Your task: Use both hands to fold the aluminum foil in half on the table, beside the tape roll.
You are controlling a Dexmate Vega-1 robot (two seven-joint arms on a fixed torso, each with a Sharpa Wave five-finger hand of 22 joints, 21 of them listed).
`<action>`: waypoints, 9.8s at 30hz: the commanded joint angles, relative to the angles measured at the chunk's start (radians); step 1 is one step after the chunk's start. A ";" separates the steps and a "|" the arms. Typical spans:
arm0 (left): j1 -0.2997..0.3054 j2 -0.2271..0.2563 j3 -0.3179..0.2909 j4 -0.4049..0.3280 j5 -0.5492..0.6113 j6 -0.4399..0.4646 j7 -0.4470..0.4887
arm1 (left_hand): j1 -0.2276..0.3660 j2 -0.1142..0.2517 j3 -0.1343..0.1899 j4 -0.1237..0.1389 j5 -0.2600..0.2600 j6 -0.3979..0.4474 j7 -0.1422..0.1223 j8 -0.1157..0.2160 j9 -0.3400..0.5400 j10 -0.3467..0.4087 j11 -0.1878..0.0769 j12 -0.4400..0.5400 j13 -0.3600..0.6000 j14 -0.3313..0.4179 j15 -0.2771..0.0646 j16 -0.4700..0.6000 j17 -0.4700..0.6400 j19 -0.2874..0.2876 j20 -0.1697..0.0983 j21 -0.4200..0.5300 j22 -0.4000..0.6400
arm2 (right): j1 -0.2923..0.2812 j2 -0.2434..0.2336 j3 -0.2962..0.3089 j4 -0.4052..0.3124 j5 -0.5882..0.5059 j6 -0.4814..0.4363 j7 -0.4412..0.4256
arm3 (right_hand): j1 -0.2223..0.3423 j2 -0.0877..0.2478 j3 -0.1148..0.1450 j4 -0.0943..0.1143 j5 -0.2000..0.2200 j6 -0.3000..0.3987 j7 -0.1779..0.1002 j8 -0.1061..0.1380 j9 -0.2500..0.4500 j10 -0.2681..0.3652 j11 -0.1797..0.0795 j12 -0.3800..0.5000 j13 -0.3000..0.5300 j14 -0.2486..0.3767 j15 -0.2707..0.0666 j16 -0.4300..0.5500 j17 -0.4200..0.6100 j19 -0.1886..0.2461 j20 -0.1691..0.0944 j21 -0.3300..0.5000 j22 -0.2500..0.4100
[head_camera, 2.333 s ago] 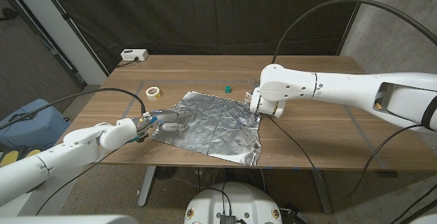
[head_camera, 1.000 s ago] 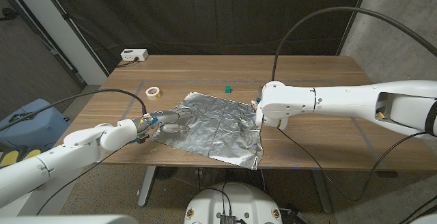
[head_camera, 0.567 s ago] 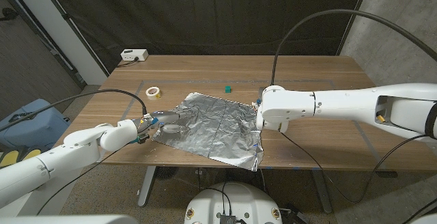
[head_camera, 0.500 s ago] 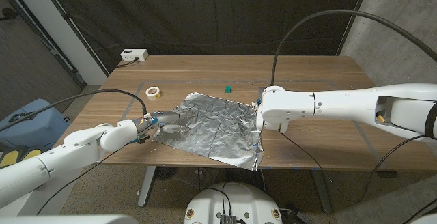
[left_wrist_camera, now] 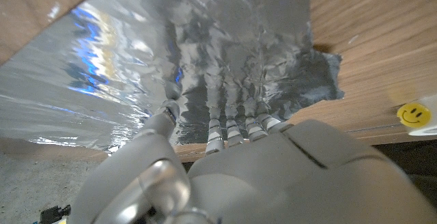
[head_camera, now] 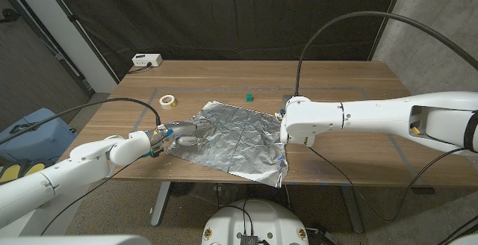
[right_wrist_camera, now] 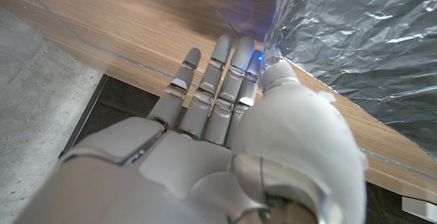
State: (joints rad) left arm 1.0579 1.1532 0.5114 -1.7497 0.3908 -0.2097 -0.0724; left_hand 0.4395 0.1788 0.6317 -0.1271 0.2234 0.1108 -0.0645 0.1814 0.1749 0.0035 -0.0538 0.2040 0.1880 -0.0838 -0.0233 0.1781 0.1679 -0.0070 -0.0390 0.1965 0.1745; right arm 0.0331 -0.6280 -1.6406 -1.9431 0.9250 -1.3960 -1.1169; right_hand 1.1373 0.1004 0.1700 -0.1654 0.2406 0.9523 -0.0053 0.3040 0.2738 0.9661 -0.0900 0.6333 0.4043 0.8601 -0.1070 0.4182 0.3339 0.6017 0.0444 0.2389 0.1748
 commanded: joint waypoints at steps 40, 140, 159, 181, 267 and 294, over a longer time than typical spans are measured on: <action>-0.002 -0.008 0.003 0.005 -0.008 -0.011 -0.004 | 0.031 -0.002 -0.002 -0.014 0.004 0.015 -0.004 0.003 0.003 0.011 -0.006 0.006 0.002 0.016 0.000 0.003 0.001 0.025 0.002 0.007 0.002 | 0.112 0.005 -0.058 -0.070 0.026 0.000 0.000 | 0.062 0.004 0.015 0.001 -0.015 0.037 -0.005 -0.001 -0.004 0.026 -0.012 0.018 -0.005 0.028 -0.089 0.018 0.018 0.023 -0.009 -0.005 0.002; -0.020 -0.028 0.020 0.022 -0.024 -0.030 -0.034 | 0.066 -0.001 -0.015 -0.017 0.001 0.035 -0.009 0.005 0.004 0.019 0.002 0.006 0.003 0.034 0.009 0.003 0.002 0.034 0.012 0.005 0.002 | 0.229 0.128 0.009 -0.046 0.088 0.000 0.000 | 0.096 0.018 0.010 0.011 -0.046 0.060 0.017 -0.026 -0.004 0.038 0.005 0.034 -0.009 0.055 -0.069 0.023 0.020 0.102 0.056 0.002 0.004; -0.020 -0.030 0.021 0.025 -0.031 -0.025 -0.035 | 0.072 -0.001 -0.017 -0.018 0.002 0.040 -0.007 0.006 0.004 0.020 0.002 0.006 0.004 0.035 0.009 0.002 0.002 0.034 0.011 0.004 0.002 | 0.227 0.202 0.030 0.005 0.092 0.000 0.000 | 0.102 0.018 0.009 0.011 -0.049 0.063 0.021 -0.029 -0.002 0.037 0.011 0.036 -0.009 0.061 -0.064 0.026 0.021 0.112 0.063 0.001 0.004; -0.023 -0.033 0.023 0.029 -0.029 -0.029 -0.031 | 0.079 -0.001 -0.020 -0.017 0.002 0.041 -0.005 0.004 0.004 0.020 0.006 0.005 0.004 0.035 0.011 0.002 0.002 0.033 0.013 0.003 0.003 | 0.142 0.261 0.092 0.058 -0.071 0.000 0.157 | 0.093 0.022 0.005 0.020 -0.053 0.060 0.029 -0.037 -0.001 0.028 0.019 0.033 -0.012 0.058 -0.057 0.022 0.021 0.129 0.070 0.003 0.004; -0.026 -0.043 0.028 0.022 -0.021 -0.051 -0.037 | 0.112 0.003 -0.025 -0.018 0.008 0.089 -0.023 0.010 0.006 0.016 0.006 0.005 0.004 0.034 0.011 0.002 0.002 0.037 0.022 0.004 0.003 | -0.151 0.429 0.365 0.229 -0.771 0.166 0.829 | -0.157 -0.007 -0.087 0.118 -0.047 -0.109 0.129 -0.113 -0.005 -0.139 0.140 -0.023 -0.021 -0.024 0.071 -0.065 -0.012 0.188 0.129 -0.017 0.002; 0.000 -0.045 -0.031 0.009 -0.107 -0.031 0.017 | 0.120 0.001 -0.028 -0.017 0.010 0.092 -0.025 0.007 0.006 0.020 0.009 0.006 0.004 0.036 0.013 0.002 0.002 0.039 0.022 0.005 0.004 | -0.200 0.444 0.426 0.272 -0.808 0.235 0.869 | -0.190 0.008 -0.089 0.128 -0.045 -0.159 0.139 -0.119 -0.018 -0.172 0.165 -0.034 -0.021 -0.053 0.095 -0.094 -0.014 0.184 0.141 -0.028 0.002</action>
State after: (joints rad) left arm 1.0447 1.1090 0.5209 -1.7322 0.3402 -0.2566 -0.0931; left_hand 0.5477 0.1843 0.6065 -0.1431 0.2234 0.2119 -0.0885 0.1890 0.1867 0.0196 -0.0483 0.2032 0.1886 -0.0500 -0.0107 0.1780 0.1675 0.0038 -0.0503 0.2015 0.1745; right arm -0.1567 -0.1839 -1.2321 -1.6811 0.1294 -1.1842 -0.2656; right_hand 0.9526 0.1056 0.0745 -0.0425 0.1855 0.7981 0.1343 0.1848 0.2551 0.7992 0.0731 0.6023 0.3819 0.8037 -0.0151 0.3251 0.3201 0.7833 0.1808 0.2175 0.1743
